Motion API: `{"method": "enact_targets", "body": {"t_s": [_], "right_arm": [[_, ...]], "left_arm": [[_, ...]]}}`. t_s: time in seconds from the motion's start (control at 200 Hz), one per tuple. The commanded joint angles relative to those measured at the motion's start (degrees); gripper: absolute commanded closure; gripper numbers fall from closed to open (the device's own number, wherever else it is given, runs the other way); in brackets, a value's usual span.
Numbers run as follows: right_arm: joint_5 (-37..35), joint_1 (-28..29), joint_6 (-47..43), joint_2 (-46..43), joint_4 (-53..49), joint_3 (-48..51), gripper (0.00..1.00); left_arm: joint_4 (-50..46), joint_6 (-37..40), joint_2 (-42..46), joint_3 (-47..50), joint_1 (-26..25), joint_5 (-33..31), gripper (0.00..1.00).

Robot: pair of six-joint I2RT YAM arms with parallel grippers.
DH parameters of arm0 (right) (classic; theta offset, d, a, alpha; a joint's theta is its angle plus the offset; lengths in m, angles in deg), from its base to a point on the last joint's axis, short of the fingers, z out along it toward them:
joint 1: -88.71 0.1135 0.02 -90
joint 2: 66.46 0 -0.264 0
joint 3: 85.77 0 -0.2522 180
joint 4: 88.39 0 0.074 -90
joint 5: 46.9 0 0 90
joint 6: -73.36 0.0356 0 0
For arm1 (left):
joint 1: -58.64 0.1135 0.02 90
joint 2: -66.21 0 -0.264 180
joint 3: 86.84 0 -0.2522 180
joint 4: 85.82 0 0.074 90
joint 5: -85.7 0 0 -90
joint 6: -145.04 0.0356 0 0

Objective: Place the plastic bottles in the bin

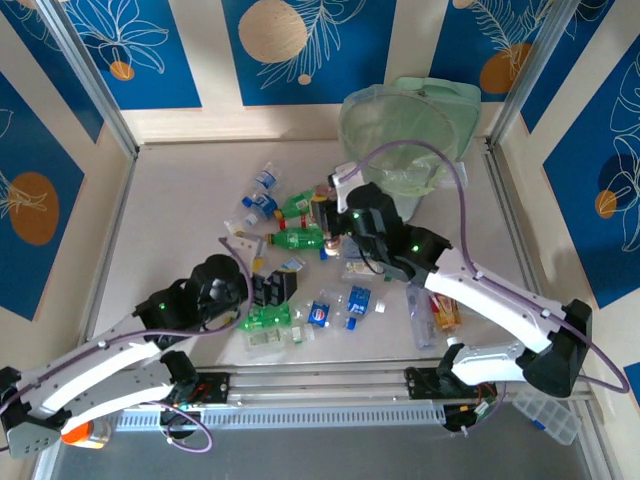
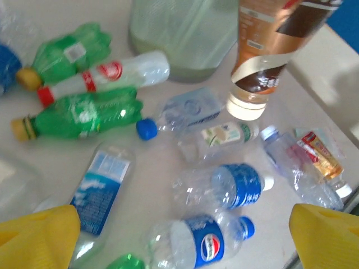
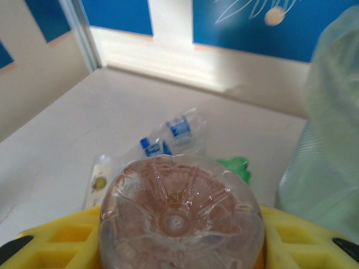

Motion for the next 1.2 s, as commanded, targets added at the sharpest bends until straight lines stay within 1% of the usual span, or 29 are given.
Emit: {"method": "enact_targets", "body": {"t_s": [0.0,0.04,0.075,0.14,0.23,0.35,0.42,0.545,0.665,0.745,0.885,0.98,1.195], "right_arm": [[3.69,-5.94,-2.01,-2.44,2.88,-5.43,0.62],[5.28,-8.65,-1.71,-2.18,2.86,-7.18,0.62],[7.01,-11.00,-1.29,-1.54,2.62,-8.94,0.62],[10.81,-15.40,-0.17,0.13,1.70,-12.83,0.62],[14.63,-20.08,0.39,2.86,1.15,-18.17,0.62],[15.60,-24.96,0.08,8.20,-0.48,-25.42,0.62],[15.56,-27.24,-0.64,12.83,-2.26,-30.06,0.62],[15.17,-30.02,-1.83,21.57,-6.92,-37.91,0.62],[13.30,-32.07,-0.69,29.75,-14.63,-46.21,0.62],[12.75,-33.03,-0.14,33.98,-18.91,-50.03,0.62],[11.66,-34.04,-0.08,40.02,-24.03,-54.96,0.62],[12.20,-34.62,0.14,44.21,-27.67,-58.48,0.61],[13.25,-35.47,-0.20,55.66,-38.67,-70.48,0.58]], "left_arm": [[3.00,3.06,-2.25,-0.06,-0.02,-3.85,0.04],[4.20,3.06,-1.66,1.44,-0.02,-3.79,0.03],[4.93,2.77,-0.72,2.52,-0.02,-4.42,0.00],[5.84,2.25,2.03,4.66,-0.01,-7.11,0.00],[5.41,2.63,6.41,6.10,-0.03,-9.19,0.00],[4.81,1.49,11.81,8.78,-0.01,-9.17,0.02],[3.65,0.66,14.06,10.25,-0.02,-9.99,0.02],[1.02,-0.36,16.20,11.13,-0.03,-11.40,0.01],[0.64,1.01,16.49,10.87,-0.02,-10.65,0.00],[1.01,1.52,16.71,10.87,-0.06,-10.14,0.00],[0.95,1.01,16.67,11.56,-0.02,-10.68,0.00],[0.48,0.63,16.75,11.44,-0.01,-10.55,0.00],[-0.90,-0.62,19.42,12.09,-0.01,-12.68,0.00]]}}
